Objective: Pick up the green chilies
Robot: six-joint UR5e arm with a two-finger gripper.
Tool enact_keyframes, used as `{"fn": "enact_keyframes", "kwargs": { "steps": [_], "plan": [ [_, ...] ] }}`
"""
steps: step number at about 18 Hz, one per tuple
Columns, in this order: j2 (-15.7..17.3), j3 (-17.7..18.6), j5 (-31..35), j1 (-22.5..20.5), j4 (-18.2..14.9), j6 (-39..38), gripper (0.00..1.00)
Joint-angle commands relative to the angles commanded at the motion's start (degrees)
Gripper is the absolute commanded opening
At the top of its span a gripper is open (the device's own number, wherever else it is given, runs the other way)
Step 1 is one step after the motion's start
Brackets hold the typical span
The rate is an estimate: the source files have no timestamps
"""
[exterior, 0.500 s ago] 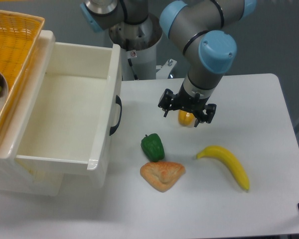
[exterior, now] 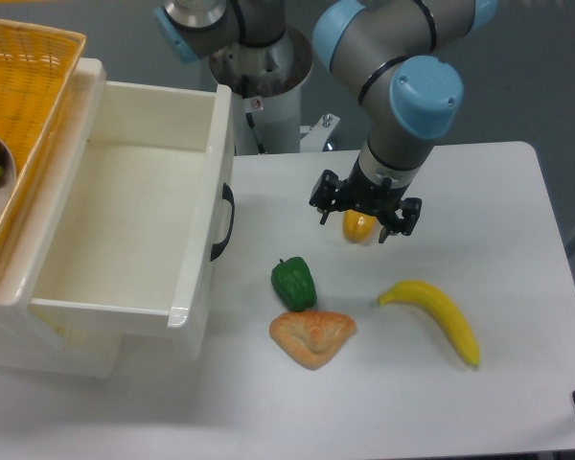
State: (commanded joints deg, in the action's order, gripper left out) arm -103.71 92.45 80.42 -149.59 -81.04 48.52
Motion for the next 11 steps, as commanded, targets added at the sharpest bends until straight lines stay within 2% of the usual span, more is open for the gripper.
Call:
{"fn": "enact_keyframes", "kwargs": {
  "steps": [3, 6, 11],
  "plan": [
    [0.3, 0.7, -0.1, 0.1, 0.3, -2.8, 1.0],
    [-0.1, 1.7, -0.3, 0.4, 0.6, -12.8, 1.0],
    [-1.7, 2.7, 0.2, 2.5, 4.0, -22.0, 1.0]
  ]
}}
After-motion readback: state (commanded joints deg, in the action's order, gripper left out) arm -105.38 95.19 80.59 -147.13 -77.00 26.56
